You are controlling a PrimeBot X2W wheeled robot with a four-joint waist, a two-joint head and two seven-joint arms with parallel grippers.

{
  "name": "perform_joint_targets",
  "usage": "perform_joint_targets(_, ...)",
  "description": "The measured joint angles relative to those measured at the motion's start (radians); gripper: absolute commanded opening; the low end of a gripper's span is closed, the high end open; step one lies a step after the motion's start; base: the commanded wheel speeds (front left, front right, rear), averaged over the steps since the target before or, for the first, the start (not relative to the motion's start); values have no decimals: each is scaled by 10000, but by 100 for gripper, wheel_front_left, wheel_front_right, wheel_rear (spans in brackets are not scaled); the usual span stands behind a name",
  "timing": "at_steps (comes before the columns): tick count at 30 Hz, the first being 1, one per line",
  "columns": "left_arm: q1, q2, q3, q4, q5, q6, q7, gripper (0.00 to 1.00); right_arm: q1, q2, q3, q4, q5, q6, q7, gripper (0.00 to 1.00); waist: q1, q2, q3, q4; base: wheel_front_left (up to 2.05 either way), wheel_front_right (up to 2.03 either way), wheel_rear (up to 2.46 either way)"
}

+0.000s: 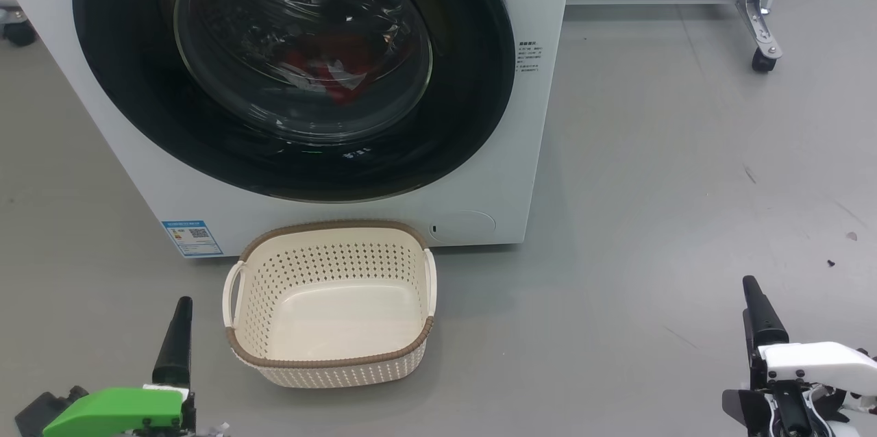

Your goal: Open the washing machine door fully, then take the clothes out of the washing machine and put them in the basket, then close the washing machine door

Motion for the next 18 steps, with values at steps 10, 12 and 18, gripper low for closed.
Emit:
perform_joint_targets(10,-118,493,-560,-257,1628,-2,-483,100,-239,-426,489,-48,-1469,0,-384,100,0,0,9,14,0,0,0)
perform_joint_targets(12,-143,646,-757,-278,2079,-2,-560,100,-251,-537,579,-44,-1829,2,-449,100,0,0,12,18,0,0,0)
perform_joint_targets(18,-222,890,-1147,-268,3266,-2,-761,100,-445,-782,855,-31,-3016,-4,-631,100,0,0,15,29,0,0,0)
